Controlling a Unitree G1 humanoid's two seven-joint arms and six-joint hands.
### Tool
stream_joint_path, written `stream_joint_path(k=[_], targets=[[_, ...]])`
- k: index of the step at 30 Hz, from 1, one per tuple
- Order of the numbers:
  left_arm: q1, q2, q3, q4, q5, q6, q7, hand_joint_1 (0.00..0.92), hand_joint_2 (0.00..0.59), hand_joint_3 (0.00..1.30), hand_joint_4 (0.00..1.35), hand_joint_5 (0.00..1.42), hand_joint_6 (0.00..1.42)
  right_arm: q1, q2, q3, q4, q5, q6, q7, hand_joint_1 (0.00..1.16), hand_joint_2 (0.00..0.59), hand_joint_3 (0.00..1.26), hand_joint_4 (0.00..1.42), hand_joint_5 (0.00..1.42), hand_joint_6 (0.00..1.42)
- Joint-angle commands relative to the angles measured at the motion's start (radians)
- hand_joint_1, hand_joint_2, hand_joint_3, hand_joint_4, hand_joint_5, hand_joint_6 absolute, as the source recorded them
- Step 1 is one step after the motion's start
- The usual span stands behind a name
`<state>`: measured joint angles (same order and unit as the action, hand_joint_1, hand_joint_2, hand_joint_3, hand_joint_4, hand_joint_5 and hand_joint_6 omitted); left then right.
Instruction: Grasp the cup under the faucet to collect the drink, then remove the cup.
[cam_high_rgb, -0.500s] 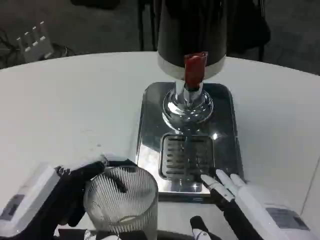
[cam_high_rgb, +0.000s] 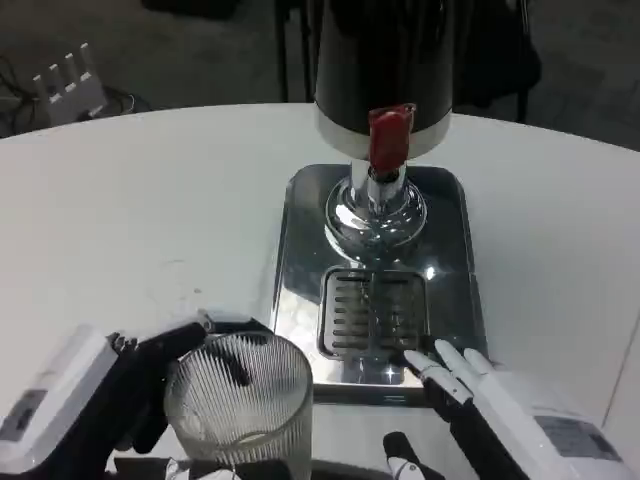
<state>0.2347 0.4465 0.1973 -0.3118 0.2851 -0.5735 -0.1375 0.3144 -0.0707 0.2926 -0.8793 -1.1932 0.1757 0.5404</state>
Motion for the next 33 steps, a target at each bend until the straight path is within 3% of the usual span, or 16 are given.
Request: stream_joint_path(k=[1,8,13,23,33], targets=[[-0.015,-0.010,0.009,0.006,-0.017,-0.009,0.015,0.499,0.061,1.01,1.09,1.35,1.42,0.008,0.012,-0.004,-0.023,-0.003,0.000,0.009,0.27,0.532,0.11,0.00,0.00,0.00],[-0.057,-0.009,0.019,0.048,-0.012,0.007,0.017,0.499,0.061,1.01,1.09,1.35,1.42,0.002,0.030,-0.007,-0.036,-0.013,-0.004,0.015,0.27,0.532,0.11,0.00,0.00,0.00],[-0.142,-0.011,0.007,0.146,0.025,0.030,0.036,0.499,0.061,1.01,1.09,1.35,1.42,0.030,0.029,-0.047,-0.074,0.003,-0.003,0.009,0.27,0.532,0.11,0.00,0.00,0.00],[-0.407,0.010,-0.052,0.402,0.167,0.073,0.138,0.499,0.061,1.01,1.09,1.35,1.42,0.067,0.017,-0.095,-0.106,0.038,-0.012,0.011,0.27,0.532,0.11,0.00,0.00,0.01],[-0.669,0.041,-0.144,0.632,0.248,0.087,0.217,0.499,0.061,1.01,1.09,1.35,1.42,0.068,0.012,-0.105,-0.111,0.051,-0.015,0.024,0.27,0.532,0.11,0.00,0.00,0.03]])
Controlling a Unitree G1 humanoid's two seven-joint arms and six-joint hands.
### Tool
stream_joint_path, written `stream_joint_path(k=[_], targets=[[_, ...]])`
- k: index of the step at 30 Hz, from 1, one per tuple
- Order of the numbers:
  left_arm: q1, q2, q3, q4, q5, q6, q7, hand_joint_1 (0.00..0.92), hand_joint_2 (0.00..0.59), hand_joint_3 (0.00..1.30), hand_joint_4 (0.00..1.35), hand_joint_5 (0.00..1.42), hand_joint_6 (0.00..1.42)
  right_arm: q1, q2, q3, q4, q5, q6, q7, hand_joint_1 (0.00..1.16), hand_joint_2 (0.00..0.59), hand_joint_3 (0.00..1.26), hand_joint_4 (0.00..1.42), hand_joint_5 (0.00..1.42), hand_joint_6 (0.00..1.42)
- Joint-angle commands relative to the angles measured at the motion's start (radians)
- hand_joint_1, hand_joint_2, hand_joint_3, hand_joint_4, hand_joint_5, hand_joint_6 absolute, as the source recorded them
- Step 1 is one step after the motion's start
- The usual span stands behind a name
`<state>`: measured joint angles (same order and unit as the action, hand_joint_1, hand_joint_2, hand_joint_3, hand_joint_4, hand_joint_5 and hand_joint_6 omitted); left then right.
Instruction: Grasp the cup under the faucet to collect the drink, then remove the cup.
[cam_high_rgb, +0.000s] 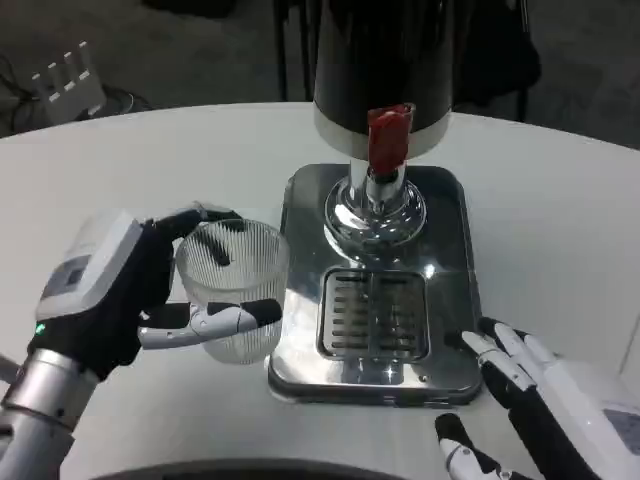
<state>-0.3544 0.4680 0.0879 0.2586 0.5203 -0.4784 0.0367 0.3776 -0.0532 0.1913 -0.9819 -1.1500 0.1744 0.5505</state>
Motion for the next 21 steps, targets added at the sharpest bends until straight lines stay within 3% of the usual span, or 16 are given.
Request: stream_joint_path(k=[1,11,21], targets=[[-0.098,0.021,-0.045,0.080,0.017,-0.011,0.049,0.499,0.061,1.01,1.09,1.35,1.42,0.003,-0.006,-0.006,-0.011,0.008,-0.015,0.013,0.27,0.532,0.11,0.00,0.00,0.03],[-0.276,0.002,-0.179,0.268,0.072,-0.013,0.101,0.499,0.061,1.01,1.09,1.35,1.42,0.022,-0.010,-0.030,-0.037,0.030,-0.023,0.020,0.27,0.532,0.11,0.00,0.00,0.03],[-0.377,-0.035,-0.289,0.377,0.120,0.009,0.130,0.496,0.059,1.01,1.09,1.35,1.42,0.061,-0.006,-0.062,-0.057,0.068,-0.011,0.027,0.27,0.532,0.11,0.00,0.00,0.06]])
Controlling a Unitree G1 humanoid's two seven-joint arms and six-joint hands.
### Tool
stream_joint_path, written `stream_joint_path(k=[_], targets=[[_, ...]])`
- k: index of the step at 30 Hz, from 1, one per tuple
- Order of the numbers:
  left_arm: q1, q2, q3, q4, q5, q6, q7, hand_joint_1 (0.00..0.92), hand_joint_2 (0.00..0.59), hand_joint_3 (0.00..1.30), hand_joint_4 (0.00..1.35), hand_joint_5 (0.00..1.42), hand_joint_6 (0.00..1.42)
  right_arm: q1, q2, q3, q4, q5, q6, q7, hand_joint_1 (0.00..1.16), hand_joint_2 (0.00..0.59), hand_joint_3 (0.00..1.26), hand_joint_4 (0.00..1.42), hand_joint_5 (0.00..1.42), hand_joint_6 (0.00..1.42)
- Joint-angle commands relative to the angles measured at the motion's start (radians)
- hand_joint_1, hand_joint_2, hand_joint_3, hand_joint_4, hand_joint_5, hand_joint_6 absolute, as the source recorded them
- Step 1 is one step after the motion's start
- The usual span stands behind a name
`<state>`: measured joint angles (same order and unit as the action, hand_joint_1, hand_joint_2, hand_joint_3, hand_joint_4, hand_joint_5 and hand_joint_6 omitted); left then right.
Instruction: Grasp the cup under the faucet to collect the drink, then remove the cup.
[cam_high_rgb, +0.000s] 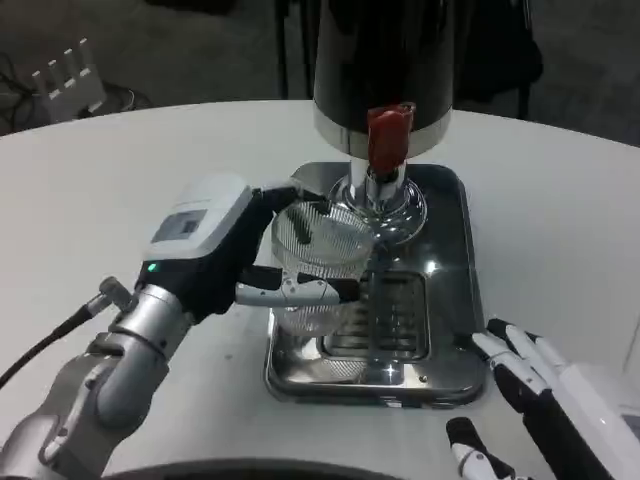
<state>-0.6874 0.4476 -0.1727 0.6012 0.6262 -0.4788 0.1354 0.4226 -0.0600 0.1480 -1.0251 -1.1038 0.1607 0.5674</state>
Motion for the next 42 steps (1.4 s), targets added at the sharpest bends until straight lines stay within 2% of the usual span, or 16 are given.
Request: stream_joint_path(k=[1,11,15,20,24,28,31,42], targets=[[-0.051,-0.018,-0.037,0.043,0.019,0.010,0.034,0.495,0.058,1.01,1.09,1.35,1.42,0.018,0.002,-0.021,-0.014,0.024,0.003,0.011,0.27,0.532,0.11,0.00,0.00,0.06],[-0.112,-0.046,-0.107,0.126,0.034,0.031,0.077,0.476,0.051,0.99,1.06,1.31,1.42,0.029,-0.001,-0.049,-0.022,0.043,0.003,0.025,0.27,0.528,0.11,0.00,0.00,0.07],[-0.129,-0.058,-0.127,0.143,0.029,0.037,0.088,0.469,0.056,0.94,1.00,1.26,1.42,0.015,-0.001,-0.052,-0.019,0.039,0.004,0.037,0.27,0.527,0.12,0.00,0.00,0.09],[-0.143,-0.069,-0.141,0.157,0.020,0.034,0.073,0.436,0.048,0.83,0.89,1.14,1.41,0.004,0.007,-0.052,-0.008,0.037,0.015,0.049,0.27,0.527,0.12,0.00,0.00,0.09],[-0.164,-0.076,-0.147,0.180,0.000,0.025,0.030,0.318,0.059,0.74,0.77,1.04,1.36,-0.004,0.010,-0.047,0.002,0.032,0.021,0.052,0.27,0.527,0.12,0.00,0.00,0.09],[-0.177,-0.079,-0.154,0.186,-0.002,0.023,0.018,0.259,0.072,0.71,0.72,0.98,1.34,-0.018,0.009,-0.052,0.013,0.039,0.032,0.059,0.27,0.527,0.13,0.00,0.00,0.09],[-0.179,-0.080,-0.158,0.190,-0.007,0.017,0.006,0.211,0.075,0.64,0.58,0.82,1.24,-0.024,0.006,-0.052,0.016,0.039,0.035,0.059,0.27,0.527,0.13,0.00,0.00,0.09],[-0.169,-0.062,-0.144,0.181,-0.015,-0.009,0.029,0.170,0.083,0.60,0.39,0.64,1.14,-0.047,0.004,-0.050,0.026,0.042,0.044,0.063,0.28,0.520,0.15,0.00,0.01,0.11]])
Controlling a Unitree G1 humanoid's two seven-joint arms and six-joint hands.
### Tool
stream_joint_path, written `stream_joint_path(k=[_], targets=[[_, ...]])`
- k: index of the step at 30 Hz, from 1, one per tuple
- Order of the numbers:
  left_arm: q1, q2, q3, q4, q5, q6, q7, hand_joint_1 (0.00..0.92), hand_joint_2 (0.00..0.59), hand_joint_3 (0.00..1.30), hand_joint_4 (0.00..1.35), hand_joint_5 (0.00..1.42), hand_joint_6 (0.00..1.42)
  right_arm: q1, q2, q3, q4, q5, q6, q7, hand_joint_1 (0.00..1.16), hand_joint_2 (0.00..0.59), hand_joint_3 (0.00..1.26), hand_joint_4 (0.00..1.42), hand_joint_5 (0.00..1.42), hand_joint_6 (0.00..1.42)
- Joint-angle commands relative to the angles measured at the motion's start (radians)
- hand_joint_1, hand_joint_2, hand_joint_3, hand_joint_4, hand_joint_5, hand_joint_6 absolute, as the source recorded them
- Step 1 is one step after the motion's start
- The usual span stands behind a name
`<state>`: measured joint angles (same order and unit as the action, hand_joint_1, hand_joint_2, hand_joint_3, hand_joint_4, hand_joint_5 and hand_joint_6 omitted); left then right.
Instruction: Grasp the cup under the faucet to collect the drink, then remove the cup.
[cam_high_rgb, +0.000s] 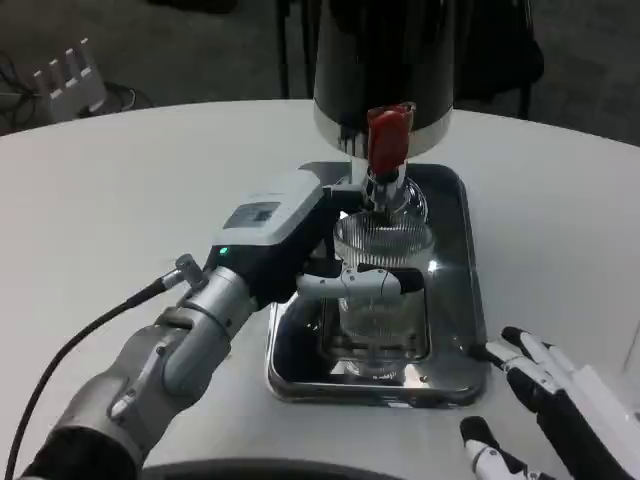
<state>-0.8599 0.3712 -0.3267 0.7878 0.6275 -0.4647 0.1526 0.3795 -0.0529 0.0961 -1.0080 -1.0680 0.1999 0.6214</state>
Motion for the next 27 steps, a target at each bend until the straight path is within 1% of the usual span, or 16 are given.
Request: stream_joint_path(k=[1,5,7,11,12,14,16,18,25,27], targets=[[0.004,0.016,0.012,-0.008,-0.017,-0.024,0.013,0.168,0.084,0.60,0.37,0.63,1.12,-0.004,-0.002,0.002,0.008,0.008,0.006,0.009,0.28,0.520,0.15,0.00,0.01,0.11],[0.006,0.022,0.017,-0.017,-0.021,-0.028,0.016,0.162,0.081,0.59,0.33,0.58,1.08,-0.004,-0.002,0.002,0.006,0.010,0.008,0.010,0.29,0.520,0.15,0.00,0.02,0.11],[0.008,0.026,0.019,-0.022,-0.024,-0.030,0.016,0.162,0.081,0.58,0.29,0.53,1.02,-0.003,-0.002,0.002,0.004,0.012,0.007,0.009,0.29,0.518,0.16,0.00,0.02,0.12],[0.013,0.032,0.023,-0.027,-0.030,-0.038,0.006,0.132,0.073,0.48,0.18,0.41,0.90,-0.005,-0.002,0.006,0.005,0.009,0.007,0.009,0.29,0.515,0.16,0.00,0.03,0.12],[0.014,0.034,0.023,-0.028,-0.032,-0.039,0.005,0.128,0.072,0.43,0.16,0.38,0.85,-0.006,-0.002,0.006,0.005,0.011,0.009,0.011,0.29,0.515,0.16,0.00,0.03,0.12],[0.018,0.036,0.024,-0.034,-0.036,-0.041,0.003,0.125,0.071,0.36,0.12,0.33,0.77,-0.009,-0.002,0.006,0.007,0.011,0.011,0.014,0.28,0.516,0.16,0.00,0.03,0.13],[0.020,0.039,0.025,-0.040,-0.037,-0.043,0.002,0.125,0.071,0.34,0.10,0.30,0.74,-0.012,0.001,0.004,0.009,0.014,0.019,0.014,0.28,0.516,0.16,0.00,0.03,0.13],[0.024,0.040,0.029,-0.049,-0.042,-0.048,0.002,0.118,0.072,0.29,0.06,0.26,0.64,-0.014,0.002,0.005,0.009,0.013,0.024,0.016,0.28,0.517,0.17,0.00,0.03,0.13],[0.064,0.048,0.058,-0.127,-0.073,-0.068,-0.013,0.111,0.072,0.31,0.05,0.24,0.60,-0.015,0.000,0.008,0.007,0.007,0.029,0.011,0.28,0.512,0.17,0.00,0.04,0.13],[0.086,0.058,0.071,-0.165,-0.091,-0.067,-0.021,0.111,0.072,0.31,0.05,0.23,0.60,-0.013,0.002,0.008,0.006,0.007,0.032,0.010,0.28,0.511,0.17,0.01,0.04,0.13]])
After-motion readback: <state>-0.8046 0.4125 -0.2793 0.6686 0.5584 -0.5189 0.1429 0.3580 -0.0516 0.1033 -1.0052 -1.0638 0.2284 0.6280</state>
